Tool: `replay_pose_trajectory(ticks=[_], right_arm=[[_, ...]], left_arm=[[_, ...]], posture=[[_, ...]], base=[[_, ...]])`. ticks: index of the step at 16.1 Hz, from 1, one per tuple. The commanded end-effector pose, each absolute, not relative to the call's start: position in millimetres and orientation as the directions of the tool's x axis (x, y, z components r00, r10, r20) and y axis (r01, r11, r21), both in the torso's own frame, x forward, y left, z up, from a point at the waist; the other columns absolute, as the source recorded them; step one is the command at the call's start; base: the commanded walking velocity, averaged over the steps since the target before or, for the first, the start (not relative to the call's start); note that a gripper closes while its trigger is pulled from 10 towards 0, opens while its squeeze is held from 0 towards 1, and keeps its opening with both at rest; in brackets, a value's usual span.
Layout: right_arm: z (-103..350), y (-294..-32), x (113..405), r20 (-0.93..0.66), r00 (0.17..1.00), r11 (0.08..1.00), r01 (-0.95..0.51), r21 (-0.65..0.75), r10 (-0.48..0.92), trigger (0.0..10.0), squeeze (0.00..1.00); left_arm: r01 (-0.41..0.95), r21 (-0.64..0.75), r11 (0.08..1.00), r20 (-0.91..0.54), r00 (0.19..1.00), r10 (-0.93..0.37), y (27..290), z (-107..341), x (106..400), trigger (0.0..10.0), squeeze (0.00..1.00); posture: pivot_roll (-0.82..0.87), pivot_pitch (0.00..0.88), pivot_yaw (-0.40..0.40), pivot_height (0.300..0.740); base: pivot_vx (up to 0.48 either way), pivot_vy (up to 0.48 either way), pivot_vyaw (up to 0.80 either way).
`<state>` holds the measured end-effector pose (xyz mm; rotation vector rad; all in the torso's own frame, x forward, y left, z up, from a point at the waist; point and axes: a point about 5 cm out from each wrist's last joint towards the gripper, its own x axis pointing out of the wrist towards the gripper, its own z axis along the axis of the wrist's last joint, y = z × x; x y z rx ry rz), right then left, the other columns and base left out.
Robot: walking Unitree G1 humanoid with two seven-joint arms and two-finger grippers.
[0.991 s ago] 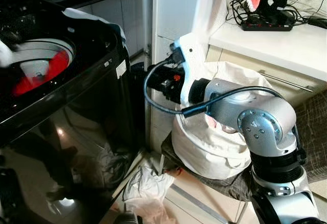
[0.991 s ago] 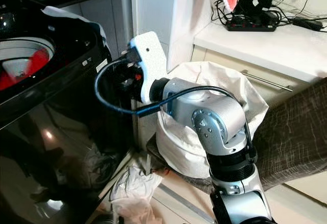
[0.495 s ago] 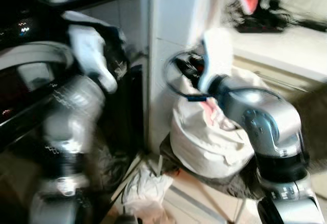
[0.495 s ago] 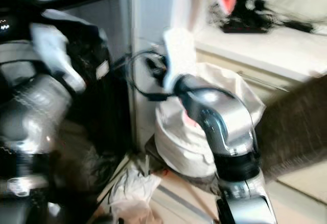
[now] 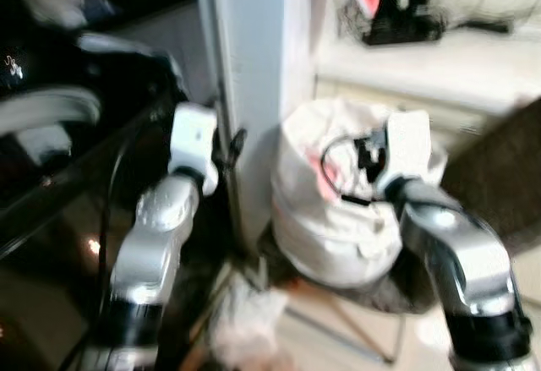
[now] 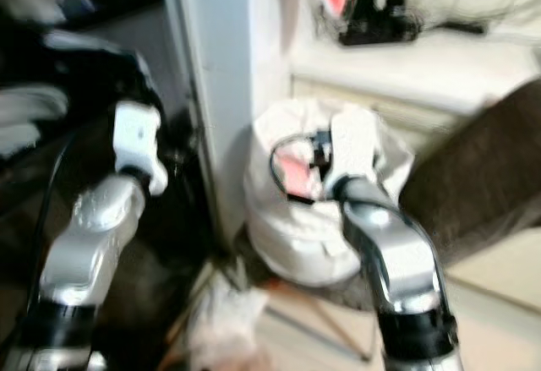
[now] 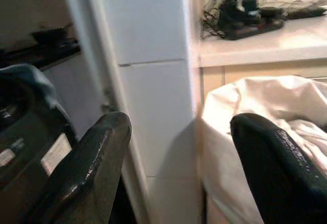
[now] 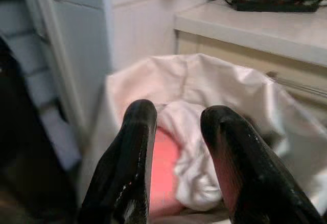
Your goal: Clothes washing
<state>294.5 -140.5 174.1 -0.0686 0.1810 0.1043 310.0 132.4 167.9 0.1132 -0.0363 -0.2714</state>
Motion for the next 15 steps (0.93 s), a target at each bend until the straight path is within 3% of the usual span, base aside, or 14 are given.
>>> replay_pose_trajectory(ticks=[1, 12, 15], right_arm=[[178.4, -139.6, 293.2, -0.149, 0.983, 0.992, -0.113, -0.049, 0.105, 10.0, 0.0], [171.6, -132.0, 291.6, -0.153, 0.972, 0.982, -0.187, -0.038, 0.18, 10.0, 0.0], [170.1, -123.4, 288.7, -0.17, 0.948, 0.959, -0.282, -0.041, 0.271, 10.0, 0.0]], left_arm=[[0.269, 0.137, 0.953, 0.049, 0.959, -0.278, 129.6, 175.5, 311.2, 10.0, 0.0], [0.272, 0.138, 0.952, 0.023, 0.961, -0.277, 130.2, 170.0, 307.5, 10.0, 0.0], [0.265, 0.149, 0.953, 0.018, 0.963, -0.27, 132.3, 169.3, 306.8, 10.0, 0.0]], posture=[[-0.01, 0.0, 0.032, 0.74], [0.0, 0.0, 0.026, 0.74], [0.0, 0.0, 0.024, 0.74]], base=[[0.0, 0.0, 0.0], [0.359, 0.0, 0.0], [0.396, 0.0, 0.27]])
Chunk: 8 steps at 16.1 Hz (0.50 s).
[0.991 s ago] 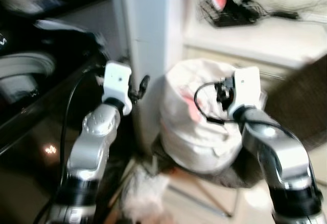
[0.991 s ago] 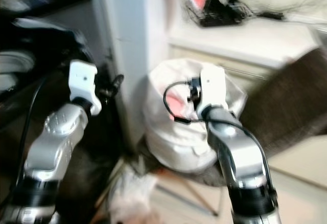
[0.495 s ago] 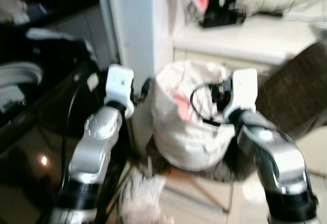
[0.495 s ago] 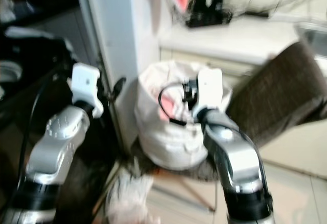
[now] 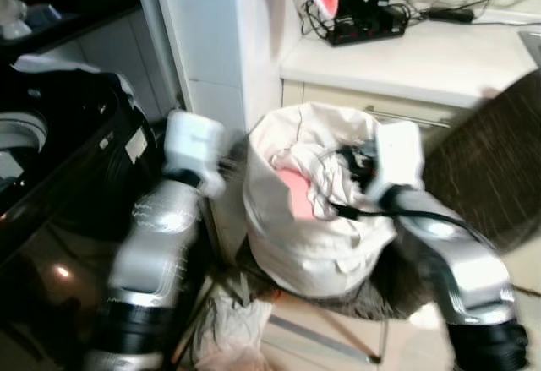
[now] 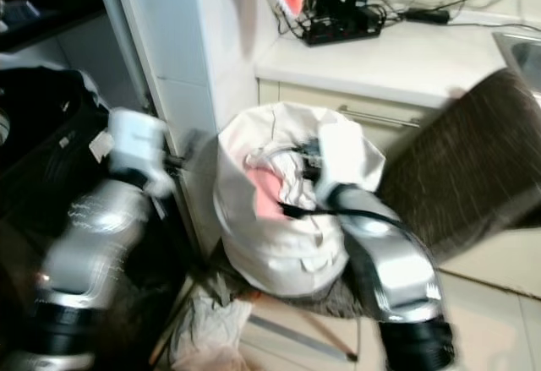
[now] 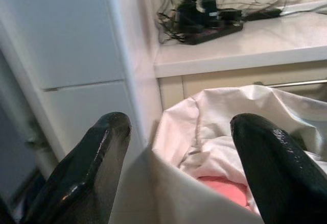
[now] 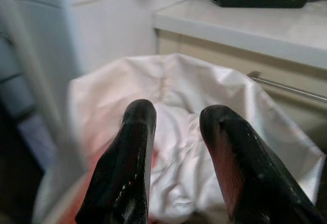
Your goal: Clothes washing
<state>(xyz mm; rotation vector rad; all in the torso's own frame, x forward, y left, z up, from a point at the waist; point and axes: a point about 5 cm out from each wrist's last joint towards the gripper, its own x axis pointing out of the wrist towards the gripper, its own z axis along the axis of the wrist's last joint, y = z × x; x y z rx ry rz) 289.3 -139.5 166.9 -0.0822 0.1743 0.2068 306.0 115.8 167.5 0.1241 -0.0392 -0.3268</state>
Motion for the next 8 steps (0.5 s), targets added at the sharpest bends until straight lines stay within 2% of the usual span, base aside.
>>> replay_pose_trajectory(ticks=[1, 5, 8], right_arm=[[170.0, -121.4, 287.6, -0.17, 0.944, 0.955, -0.293, -0.042, 0.283, 10.0, 0.0], [168.3, -116.5, 286.1, -0.178, 0.93, 0.941, -0.334, -0.051, 0.32, 10.0, 0.0], [165.0, -117.0, 285.1, -0.189, 0.928, 0.945, -0.327, -0.003, 0.32, 10.0, 0.0]], left_arm=[[0.263, 0.15, 0.953, 0.017, 0.963, -0.268, 133.0, 168.7, 306.2, 10.0, 0.0], [0.255, 0.159, 0.954, 0.011, 0.966, -0.26, 136.1, 167.4, 305.4, 10.0, 0.0], [0.244, 0.174, 0.954, -0.003, 0.969, -0.247, 138.8, 165.1, 304.5, 10.0, 0.0]], posture=[[0.01, 0.0, 0.022, 0.74], [0.01, 0.0, 0.018, 0.74], [0.01, 0.0, 0.018, 0.74]], base=[[0.398, 0.0, 0.8], [0.398, 0.0, 0.8], [0.398, 0.0, 0.0]])
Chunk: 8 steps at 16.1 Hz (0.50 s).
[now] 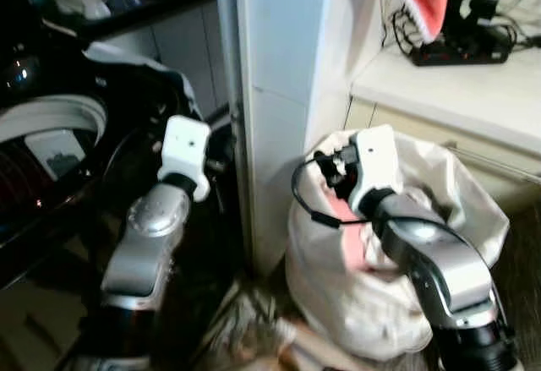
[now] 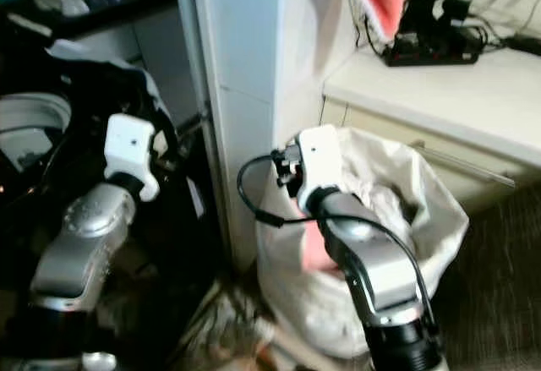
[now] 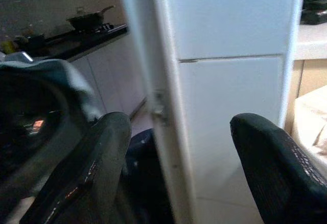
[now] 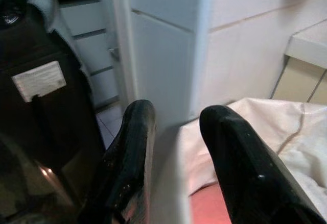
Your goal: Clothes washing
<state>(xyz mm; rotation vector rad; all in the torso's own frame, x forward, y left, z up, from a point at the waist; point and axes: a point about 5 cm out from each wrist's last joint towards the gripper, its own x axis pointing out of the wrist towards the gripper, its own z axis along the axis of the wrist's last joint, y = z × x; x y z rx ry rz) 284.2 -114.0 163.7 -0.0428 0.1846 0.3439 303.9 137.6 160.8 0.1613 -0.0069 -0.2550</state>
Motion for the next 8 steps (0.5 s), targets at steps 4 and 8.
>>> replay_pose_trajectory(ticks=[4, 8], right_arm=[[163.2, -116.8, 284.4, -0.201, 0.922, 0.942, -0.335, 0.02, 0.331, 10.0, 0.0], [162.0, -136.1, 297.7, -0.23, 0.947, 0.974, -0.227, 0.01, 0.224, 10.0, 0.0]], left_arm=[[0.235, 0.193, 0.953, -0.041, 0.972, -0.232, 142.7, 158.7, 303.6, 10.0, 0.0], [0.327, 0.206, 0.922, -0.06, 0.945, -0.322, 134.4, 154.8, 298.1, 10.0, 0.0]], posture=[[0.01, 0.0, 0.019, 0.74], [0.01, 0.0, 0.024, 0.74]], base=[[0.0, 0.0, 0.0], [0.0, 0.0, 0.0]])
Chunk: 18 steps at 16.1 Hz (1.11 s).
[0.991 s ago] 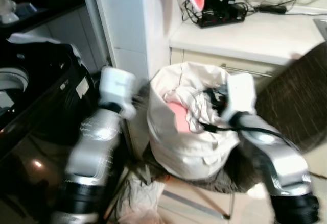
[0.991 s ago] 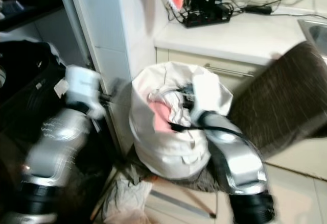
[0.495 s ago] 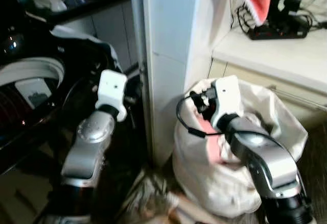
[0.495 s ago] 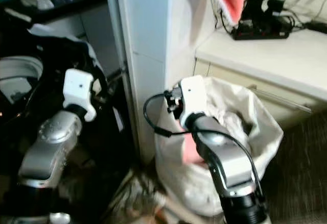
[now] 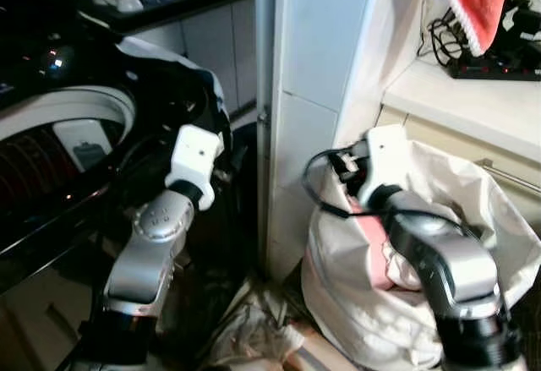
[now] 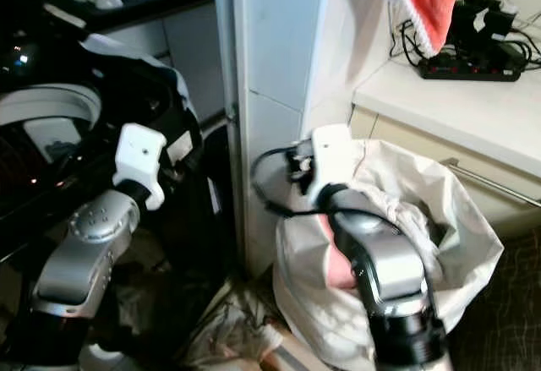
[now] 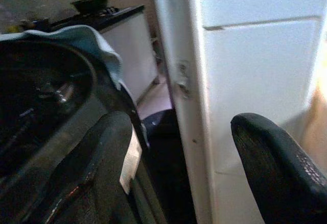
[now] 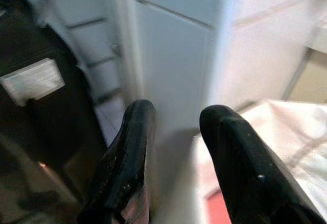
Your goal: Clothes washing
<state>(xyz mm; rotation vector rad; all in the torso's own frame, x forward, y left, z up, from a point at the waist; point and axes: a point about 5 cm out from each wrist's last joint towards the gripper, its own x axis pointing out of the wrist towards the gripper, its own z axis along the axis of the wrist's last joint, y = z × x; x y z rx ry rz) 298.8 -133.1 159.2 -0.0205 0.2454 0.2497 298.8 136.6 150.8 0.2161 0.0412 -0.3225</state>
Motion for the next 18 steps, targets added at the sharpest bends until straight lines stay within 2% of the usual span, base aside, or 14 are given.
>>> replay_pose_trajectory(ticks=[1, 2, 3, 8, 11, 13, 18], right_arm=[[160.7, -144.0, 305.1, -0.255, 0.948, 0.98, -0.2, -0.005, 0.193, 10.0, 0.0], [157.3, -151.0, 311.5, -0.292, 0.941, 0.983, -0.182, -0.007, 0.172, 10.0, 0.89], [152.2, -158.9, 319.0, -0.329, 0.931, 0.985, -0.171, -0.016, 0.156, 10.0, 1.0], [125.8, -203.2, 345.4, -0.467, 0.884, 0.988, -0.093, -0.125, 0.024, 10.0, 1.0], [108.2, -231.7, 353.3, -0.545, 0.837, 0.987, -0.038, -0.154, -0.053, 10.0, 1.0], [100.1, -244.4, 350.9, -0.57, 0.817, 0.988, -0.003, -0.155, -0.087, 10.0, 1.0], [80.7, -256.0, 344.6, -0.594, 0.788, 0.981, 0.063, -0.182, -0.161, 10.0, 1.0]], left_arm=[[0.347, 0.215, 0.913, -0.079, 0.938, -0.338, 133.4, 152.3, 296.5, 10.0, 0.0], [0.368, 0.22, 0.903, -0.096, 0.93, -0.355, 132.7, 150.1, 295.1, 10.0, 0.0], [0.407, 0.232, 0.884, -0.113, 0.914, -0.391, 131.0, 148.4, 292.6, 10.0, 0.0], [0.474, 0.197, 0.858, -0.158, 0.879, -0.449, 128.8, 143.2, 283.7, 10.0, 0.0], [0.568, 0.178, 0.803, -0.161, 0.822, -0.546, 122.7, 145.3, 272.0, 10.0, 0.0], [0.619, 0.179, 0.764, -0.163, 0.785, -0.598, 121.6, 147.5, 260.9, 10.0, 0.0], [0.636, 0.199, 0.745, -0.187, 0.771, -0.608, 126.1, 150.4, 253.0, 10.0, 0.0]], posture=[[0.01, 0.0, 0.028, 0.74], [0.01, 0.0, 0.029, 0.74], [0.02, 0.0, 0.026, 0.74], [0.05, 0.0, 0.022, 0.74], [0.08, 0.0, 0.009, 0.74], [0.1, 0.0, -0.001, 0.74], [0.13, 0.0, -0.002, 0.74]], base=[[0.0, 0.0, 0.0], [0.0, 0.0, 0.0], [0.0, 0.0, 0.0], [0.0, 0.0, 0.0], [0.0, 0.0, 0.0], [0.0, 0.0, 0.0], [0.0, 0.0, 0.0]])
